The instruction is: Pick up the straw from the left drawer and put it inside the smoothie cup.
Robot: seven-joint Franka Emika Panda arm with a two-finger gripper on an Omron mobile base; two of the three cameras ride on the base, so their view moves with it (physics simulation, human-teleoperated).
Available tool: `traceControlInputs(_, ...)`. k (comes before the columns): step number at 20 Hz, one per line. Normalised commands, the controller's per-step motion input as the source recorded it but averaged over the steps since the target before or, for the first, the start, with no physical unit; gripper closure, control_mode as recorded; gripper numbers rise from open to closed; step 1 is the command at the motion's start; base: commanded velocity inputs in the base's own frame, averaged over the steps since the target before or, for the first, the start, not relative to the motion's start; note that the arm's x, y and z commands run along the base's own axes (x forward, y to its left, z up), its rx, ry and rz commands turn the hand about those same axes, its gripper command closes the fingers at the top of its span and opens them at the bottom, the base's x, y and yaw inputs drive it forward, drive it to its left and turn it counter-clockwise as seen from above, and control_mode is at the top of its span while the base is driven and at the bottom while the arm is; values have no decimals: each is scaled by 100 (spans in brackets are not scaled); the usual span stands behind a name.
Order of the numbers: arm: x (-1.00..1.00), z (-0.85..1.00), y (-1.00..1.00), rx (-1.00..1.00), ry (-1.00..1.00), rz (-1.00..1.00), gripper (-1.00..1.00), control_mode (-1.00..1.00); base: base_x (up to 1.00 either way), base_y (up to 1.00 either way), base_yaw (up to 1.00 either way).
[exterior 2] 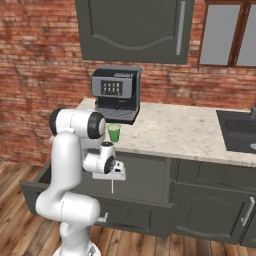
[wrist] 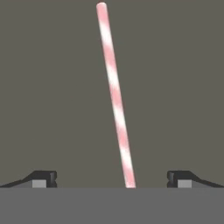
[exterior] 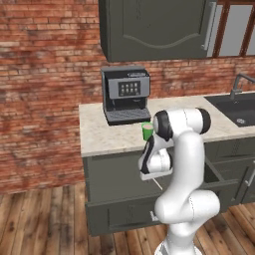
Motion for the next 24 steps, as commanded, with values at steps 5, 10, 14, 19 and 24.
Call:
traceControlInputs(5,23,-23,0,0,0,0,-100,-100,0,0,0)
traceControlInputs(10,22,-21,0,0,0,0,-100,-100,0,0,0)
traceControlInputs(14,9,-28,-3,0,0,0,-100,-100,0,0,0)
traceControlInputs(19,0,-36,-16,0,0,0,-100,-100,0,0,0)
traceControlInputs(24,-28,-57,-15,0,0,0,100,-100,0,0,0)
